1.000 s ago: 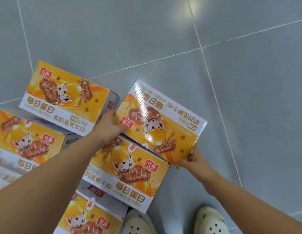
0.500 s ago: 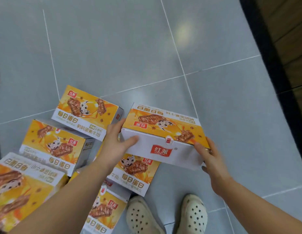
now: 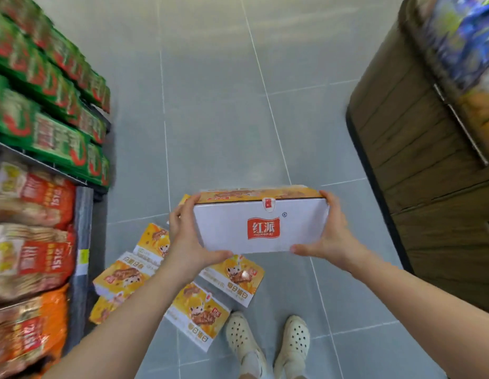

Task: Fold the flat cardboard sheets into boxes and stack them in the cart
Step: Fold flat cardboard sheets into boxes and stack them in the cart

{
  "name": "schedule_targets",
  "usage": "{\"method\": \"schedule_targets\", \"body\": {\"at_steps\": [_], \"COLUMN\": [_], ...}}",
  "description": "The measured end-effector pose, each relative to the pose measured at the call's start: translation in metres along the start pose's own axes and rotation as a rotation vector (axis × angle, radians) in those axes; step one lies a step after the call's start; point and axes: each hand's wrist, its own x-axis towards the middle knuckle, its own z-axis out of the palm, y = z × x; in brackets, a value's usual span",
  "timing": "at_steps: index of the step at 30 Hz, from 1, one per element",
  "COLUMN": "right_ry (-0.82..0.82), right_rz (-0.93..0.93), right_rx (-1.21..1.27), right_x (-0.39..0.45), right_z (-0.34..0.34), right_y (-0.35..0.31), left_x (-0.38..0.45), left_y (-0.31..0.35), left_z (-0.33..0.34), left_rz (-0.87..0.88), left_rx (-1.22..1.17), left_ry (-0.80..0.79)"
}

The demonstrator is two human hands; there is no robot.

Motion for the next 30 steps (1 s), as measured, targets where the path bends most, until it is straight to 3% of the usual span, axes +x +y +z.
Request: {"method": "schedule_targets", "body": {"at_steps": [7,16,22,30], "right_ry": [-0.009,-0.146,-0.338,-0.661], "right_rz": [-0.214,-0.508,-0.785,-1.215], "right_rx": [-0.509,-0.751,-0.864,-1.272], "right_x": [-0.068,-0.132,-0.173,-0.261], "right_z": [-0.027,-0.033,-0.024,0.025], "right_y": [-0.122,-0.193,-0.215,-0.226], "left_x": [-0.083,-0.187,-0.277,-0.43], "left_y": [0.06,0.066,0.062,0.029], "left_z": [-0.085,-0.128,-0.128,-0.091], "left_rz": [0.078,0.032,-0.182,-0.546], "left_rx": [0.273,0.507,0.661,0.588], "left_ry": [0.173,0.299,0.429,0.51]}}
